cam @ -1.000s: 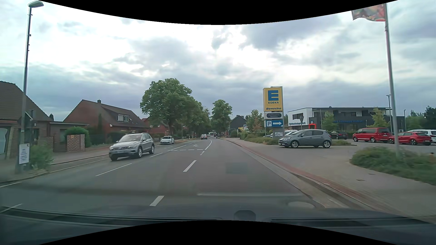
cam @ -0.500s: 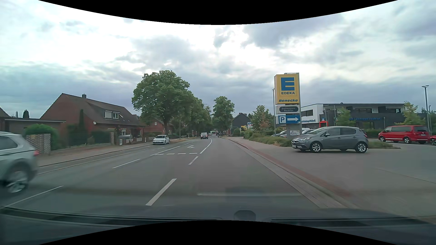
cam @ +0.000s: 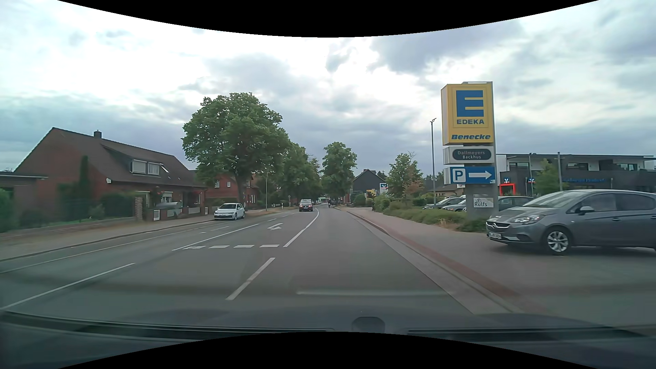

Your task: Follow the waypoints while adhering to traffic rules and regulations

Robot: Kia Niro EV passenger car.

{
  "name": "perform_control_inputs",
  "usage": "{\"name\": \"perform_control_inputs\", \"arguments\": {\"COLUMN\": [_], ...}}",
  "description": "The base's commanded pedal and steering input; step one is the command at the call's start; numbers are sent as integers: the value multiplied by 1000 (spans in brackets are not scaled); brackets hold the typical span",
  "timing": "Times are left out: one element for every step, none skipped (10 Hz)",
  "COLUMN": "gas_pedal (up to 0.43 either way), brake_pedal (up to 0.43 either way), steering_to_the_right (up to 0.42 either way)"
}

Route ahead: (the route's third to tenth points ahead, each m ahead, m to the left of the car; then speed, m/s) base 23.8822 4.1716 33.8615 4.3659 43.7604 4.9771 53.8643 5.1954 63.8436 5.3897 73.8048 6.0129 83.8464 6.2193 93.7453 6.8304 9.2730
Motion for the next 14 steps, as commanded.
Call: {"name": "perform_control_inputs", "arguments": {"gas_pedal": [39, 39, 47, 47, 47, 47, 47, 47, 59, 59, 67, 79, 79, 79], "brake_pedal": [0, 0, 0, 0, 0, 0, 0, 0, 0, 0, 0, 0, 0, 0], "steering_to_the_right": [-9, -9, -9, -10, -7, -5, -4, -6, -9, -11, -12, -12, -12, -13]}}
